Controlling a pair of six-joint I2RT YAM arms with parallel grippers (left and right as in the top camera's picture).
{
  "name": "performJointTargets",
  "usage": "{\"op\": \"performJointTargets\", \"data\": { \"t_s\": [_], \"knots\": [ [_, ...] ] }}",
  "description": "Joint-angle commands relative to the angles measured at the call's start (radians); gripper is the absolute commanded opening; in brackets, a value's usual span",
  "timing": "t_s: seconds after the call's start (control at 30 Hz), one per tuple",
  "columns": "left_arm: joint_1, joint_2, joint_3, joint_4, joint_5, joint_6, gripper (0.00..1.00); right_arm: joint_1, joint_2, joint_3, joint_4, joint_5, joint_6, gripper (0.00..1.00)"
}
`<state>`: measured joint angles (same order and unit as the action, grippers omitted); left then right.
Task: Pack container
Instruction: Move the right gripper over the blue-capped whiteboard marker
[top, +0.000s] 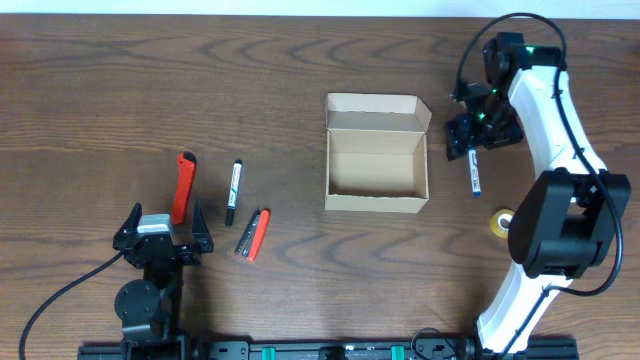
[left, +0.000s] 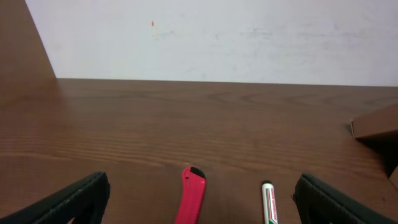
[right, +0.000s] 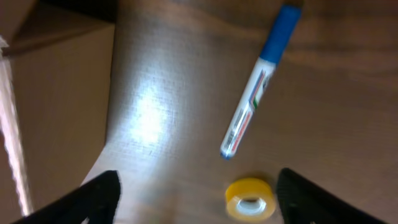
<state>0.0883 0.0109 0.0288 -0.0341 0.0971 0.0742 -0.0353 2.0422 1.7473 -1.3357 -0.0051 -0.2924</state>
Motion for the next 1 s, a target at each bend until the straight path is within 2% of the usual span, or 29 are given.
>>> {"op": "performJointTargets", "data": {
  "t_s": [0.0, 0.13, 0.27, 0.63, 0.77, 0.97],
  "knots": [
    [-0.005, -0.007, -0.024, -0.034, 0.004, -0.011, 0.95, -0.001, 0.006, -0.081, 0.024, 0.003, -0.064, 0.95],
    [-0.005, -0.007, -0.024, -0.034, 0.004, -0.011, 0.95, -0.007, -0.001, -0.204, 0.104, -0.037, -0.083, 0.99],
    [-0.005, -0.007, -0.024, -0.034, 0.004, -0.011, 0.96, -0.016, -0.006, -0.290, 0.177, -0.045, -0.059, 0.91],
    [-0.005, -0.007, -0.024, -0.034, 0.004, -0.011, 0.95, -0.047, -0.032, -0.294, 0.210, -0.032, -0.018, 0.90],
    [-0.005, -0.007, -0.024, -0.034, 0.004, -0.011, 0.95, -0.082, -0.058, -0.294, 0.227, -0.032, -0.004, 0.93],
    [-0.005, -0.007, -0.024, -0.034, 0.004, -0.011, 0.95, -0.131, -0.060, -0.296, 0.256, -0.042, 0.031, 0.91]
  ]
}}
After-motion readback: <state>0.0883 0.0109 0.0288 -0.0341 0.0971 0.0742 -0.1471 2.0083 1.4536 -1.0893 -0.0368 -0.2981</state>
